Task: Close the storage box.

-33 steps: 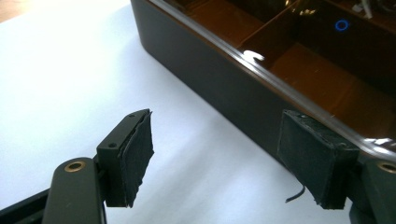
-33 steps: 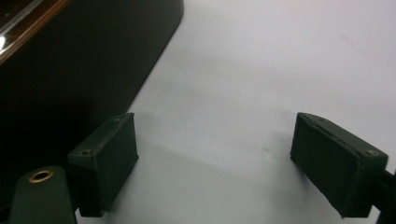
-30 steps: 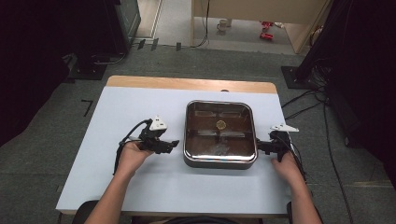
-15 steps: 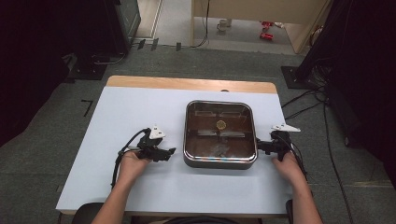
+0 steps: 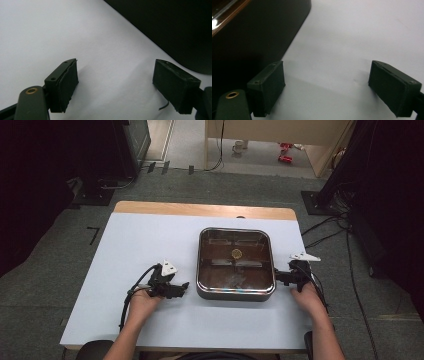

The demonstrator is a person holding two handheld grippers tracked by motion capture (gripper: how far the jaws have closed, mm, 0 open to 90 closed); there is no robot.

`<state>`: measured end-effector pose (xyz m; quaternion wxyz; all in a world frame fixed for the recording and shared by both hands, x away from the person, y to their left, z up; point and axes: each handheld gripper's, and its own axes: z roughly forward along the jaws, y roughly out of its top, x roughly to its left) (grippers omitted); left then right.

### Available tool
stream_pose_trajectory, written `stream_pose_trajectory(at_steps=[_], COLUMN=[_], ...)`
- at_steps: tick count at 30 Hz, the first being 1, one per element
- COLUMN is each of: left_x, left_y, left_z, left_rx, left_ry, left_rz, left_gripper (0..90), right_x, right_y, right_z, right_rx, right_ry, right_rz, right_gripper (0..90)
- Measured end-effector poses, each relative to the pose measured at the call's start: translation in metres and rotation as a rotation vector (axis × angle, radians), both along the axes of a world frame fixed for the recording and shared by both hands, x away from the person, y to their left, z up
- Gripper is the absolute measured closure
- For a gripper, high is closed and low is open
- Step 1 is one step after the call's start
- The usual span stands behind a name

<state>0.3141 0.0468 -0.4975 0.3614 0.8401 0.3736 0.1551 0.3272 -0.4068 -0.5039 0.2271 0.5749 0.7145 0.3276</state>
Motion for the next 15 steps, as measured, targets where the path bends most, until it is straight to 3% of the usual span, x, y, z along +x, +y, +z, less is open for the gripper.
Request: stream_pose_trajectory(at_steps=[15], left_x=[-0.0023], left_y=[-0.0004], left_z=[-0.0016], left_rx=[-0.002], left_ry=[-0.017], left_rz=[0.011], left_gripper=[18.8], right_x=[0.0], right_y=[0.0], right_z=[0.0], right_rx=[0.0], right_ry=[0.0], right_rz=[0.0], right_gripper=[13.3])
